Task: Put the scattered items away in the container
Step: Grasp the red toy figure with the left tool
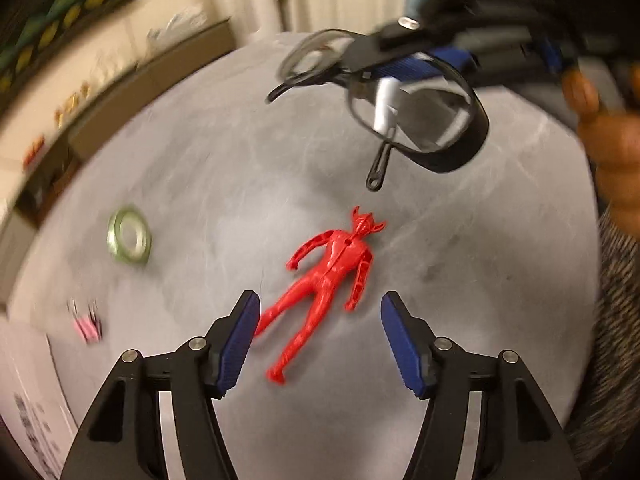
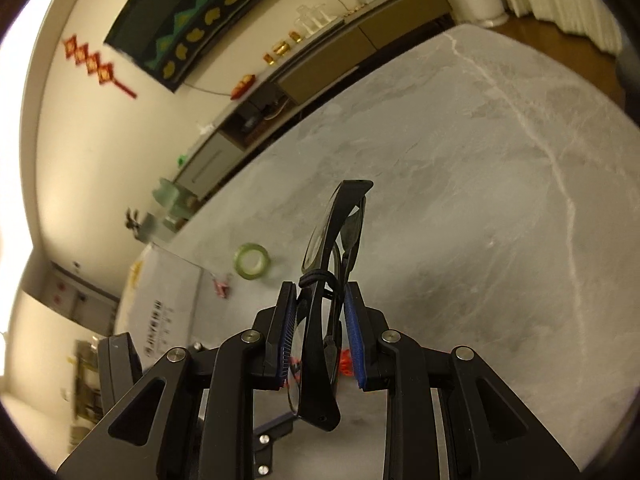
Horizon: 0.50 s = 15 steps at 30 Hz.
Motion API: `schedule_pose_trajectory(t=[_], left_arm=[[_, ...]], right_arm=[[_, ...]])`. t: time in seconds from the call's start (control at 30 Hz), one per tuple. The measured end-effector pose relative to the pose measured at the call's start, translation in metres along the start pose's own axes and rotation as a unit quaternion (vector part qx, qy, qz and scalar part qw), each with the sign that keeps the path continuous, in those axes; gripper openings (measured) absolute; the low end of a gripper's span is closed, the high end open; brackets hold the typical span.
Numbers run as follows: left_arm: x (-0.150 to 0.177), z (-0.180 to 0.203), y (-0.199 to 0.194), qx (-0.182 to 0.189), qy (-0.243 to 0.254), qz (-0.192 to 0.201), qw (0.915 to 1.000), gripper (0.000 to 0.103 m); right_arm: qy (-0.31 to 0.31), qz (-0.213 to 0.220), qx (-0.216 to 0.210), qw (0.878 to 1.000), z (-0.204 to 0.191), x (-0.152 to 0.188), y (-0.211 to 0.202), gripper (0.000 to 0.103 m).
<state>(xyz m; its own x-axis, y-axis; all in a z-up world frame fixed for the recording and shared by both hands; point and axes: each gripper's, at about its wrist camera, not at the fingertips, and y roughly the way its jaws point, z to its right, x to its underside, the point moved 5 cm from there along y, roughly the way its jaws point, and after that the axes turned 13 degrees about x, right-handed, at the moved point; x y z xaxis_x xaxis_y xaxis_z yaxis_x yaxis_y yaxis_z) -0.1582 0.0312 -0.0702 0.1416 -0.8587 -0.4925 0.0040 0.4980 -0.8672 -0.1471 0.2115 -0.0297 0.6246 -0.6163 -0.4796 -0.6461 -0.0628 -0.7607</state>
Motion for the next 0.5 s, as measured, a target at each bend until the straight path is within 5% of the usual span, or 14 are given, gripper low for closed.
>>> schedule_pose_trajectory(t=[0.07, 0.17, 0.3, 0.37, 0.47, 0.5], left_arm=[[-0.003, 0.0, 0.017, -0.004, 0.008, -0.011, 0.9999, 0.063], [-0.009, -0.014, 0.014, 0.067, -0.075, -0.032, 0.9944, 0.041], [-0.004, -0.018, 0.006, 0.057, -0.101, -0.052, 0.9919, 0.035], [-0.003, -0.023, 0.006, 0.04, -0.1, -0.048, 0.9931, 0.037], [0.0, -0.034, 0.013, 0.0, -0.105, -0.042, 0.9936, 0.064], [0.0, -0.035, 0.015, -0.003, -0.102, -0.038, 0.9941, 0.065]], right_arm=[[-0.019, 0.001, 0.011, 1.0, -0.003, 0.002, 0.0, 0.025], [-0.021, -0.003, 0.006, 1.0, -0.003, 0.003, 0.001, 0.025], [-0.022, -0.009, 0.001, 1.0, -0.003, 0.004, 0.003, 0.025], [-0.028, -0.012, -0.002, 1.0, -0.008, 0.005, 0.005, 0.025], [-0.039, -0.015, -0.004, 0.999, -0.014, 0.009, 0.007, 0.025], [-0.041, -0.016, -0.004, 0.999, -0.016, 0.01, 0.007, 0.025]])
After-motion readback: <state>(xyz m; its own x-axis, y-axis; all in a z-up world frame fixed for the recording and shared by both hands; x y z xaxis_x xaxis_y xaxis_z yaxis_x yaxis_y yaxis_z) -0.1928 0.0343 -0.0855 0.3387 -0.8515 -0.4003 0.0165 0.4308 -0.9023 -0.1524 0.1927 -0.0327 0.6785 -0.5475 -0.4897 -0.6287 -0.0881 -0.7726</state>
